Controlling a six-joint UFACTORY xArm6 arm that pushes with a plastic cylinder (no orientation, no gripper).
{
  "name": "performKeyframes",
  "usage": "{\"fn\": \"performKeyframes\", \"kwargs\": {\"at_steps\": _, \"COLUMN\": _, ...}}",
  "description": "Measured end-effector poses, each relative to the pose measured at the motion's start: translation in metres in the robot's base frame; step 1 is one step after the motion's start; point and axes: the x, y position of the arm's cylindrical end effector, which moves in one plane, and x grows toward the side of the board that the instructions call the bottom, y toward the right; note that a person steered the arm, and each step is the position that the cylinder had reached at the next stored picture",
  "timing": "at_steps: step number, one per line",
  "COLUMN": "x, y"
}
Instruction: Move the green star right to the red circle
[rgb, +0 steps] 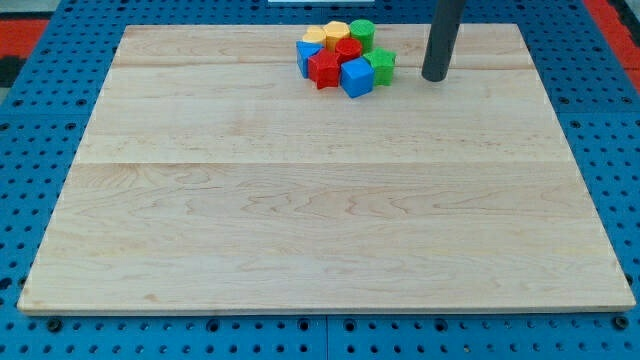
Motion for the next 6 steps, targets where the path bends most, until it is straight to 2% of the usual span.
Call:
{"fn": "performKeyframes", "kwargs": {"at_steps": 1, "x": -0.016, "y": -0.043}}
{"fn": "performKeyframes", "kwargs": {"at_steps": 3, "x": -0.020, "y": -0.045}}
{"fn": "performKeyframes", "kwargs": {"at_steps": 5, "x": -0.051, "y": -0.052}}
{"fn": "performKeyframes", "kwargs": {"at_steps": 6, "x": -0.047, "y": -0.050}}
